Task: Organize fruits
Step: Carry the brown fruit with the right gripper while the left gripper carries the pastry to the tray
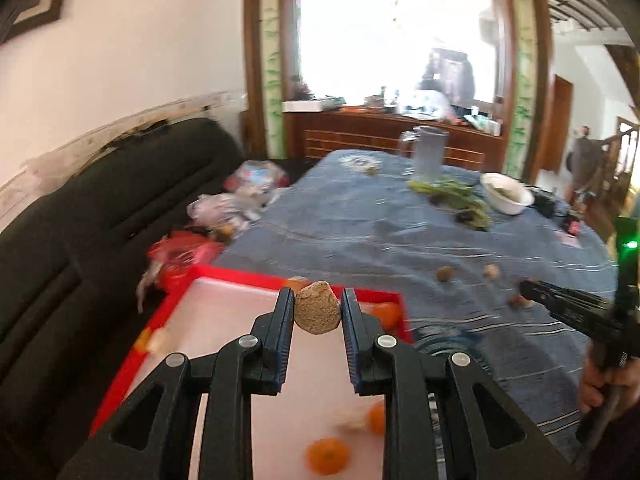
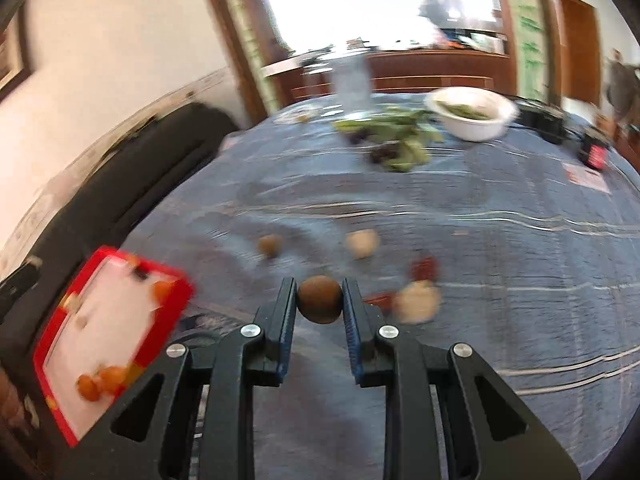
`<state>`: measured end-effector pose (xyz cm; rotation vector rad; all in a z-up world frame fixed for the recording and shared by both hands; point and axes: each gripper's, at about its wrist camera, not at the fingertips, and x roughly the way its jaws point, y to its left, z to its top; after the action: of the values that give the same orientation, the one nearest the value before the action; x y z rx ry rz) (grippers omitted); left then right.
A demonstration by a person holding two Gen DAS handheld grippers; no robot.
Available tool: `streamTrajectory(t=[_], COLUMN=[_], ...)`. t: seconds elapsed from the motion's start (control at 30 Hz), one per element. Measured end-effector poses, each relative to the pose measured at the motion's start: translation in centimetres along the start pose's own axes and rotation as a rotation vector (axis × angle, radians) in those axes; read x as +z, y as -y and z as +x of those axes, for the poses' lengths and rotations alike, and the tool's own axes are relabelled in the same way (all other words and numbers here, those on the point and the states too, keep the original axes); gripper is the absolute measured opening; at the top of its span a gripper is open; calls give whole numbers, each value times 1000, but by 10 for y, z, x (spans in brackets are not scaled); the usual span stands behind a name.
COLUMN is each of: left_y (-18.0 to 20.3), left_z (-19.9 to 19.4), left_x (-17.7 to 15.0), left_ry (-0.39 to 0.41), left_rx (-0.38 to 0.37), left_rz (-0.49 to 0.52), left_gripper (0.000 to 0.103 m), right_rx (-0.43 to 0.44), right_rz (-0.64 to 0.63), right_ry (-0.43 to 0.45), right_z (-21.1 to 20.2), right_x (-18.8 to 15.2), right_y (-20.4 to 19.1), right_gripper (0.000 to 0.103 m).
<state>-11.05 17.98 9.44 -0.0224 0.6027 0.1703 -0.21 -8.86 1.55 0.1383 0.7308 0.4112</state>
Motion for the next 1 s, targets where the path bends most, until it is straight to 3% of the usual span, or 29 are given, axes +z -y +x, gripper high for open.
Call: streamTrajectory(t=[0.23,0.37,0.73,1.0], left_y=[-30,-43,-59,-68], left_z=[12,14,19,27], left_x=[-21,-32,-54,-58], left_ry=[-53,-73,-114,-132], left_rx=[65,89,123,145], left_rz=[-29,-27,9,11], left_gripper=[22,22,23,23], right_rx=[166,203,204,172], right_rz=[-179,-276,-342,-359], right_ry=[-9,-32,-168,-210], right_z=[-4,3,53,69], right_x=[-14,-23,-38,-46], right_y=[-99,-140,-185,-199], right_gripper=[25,25,25,25])
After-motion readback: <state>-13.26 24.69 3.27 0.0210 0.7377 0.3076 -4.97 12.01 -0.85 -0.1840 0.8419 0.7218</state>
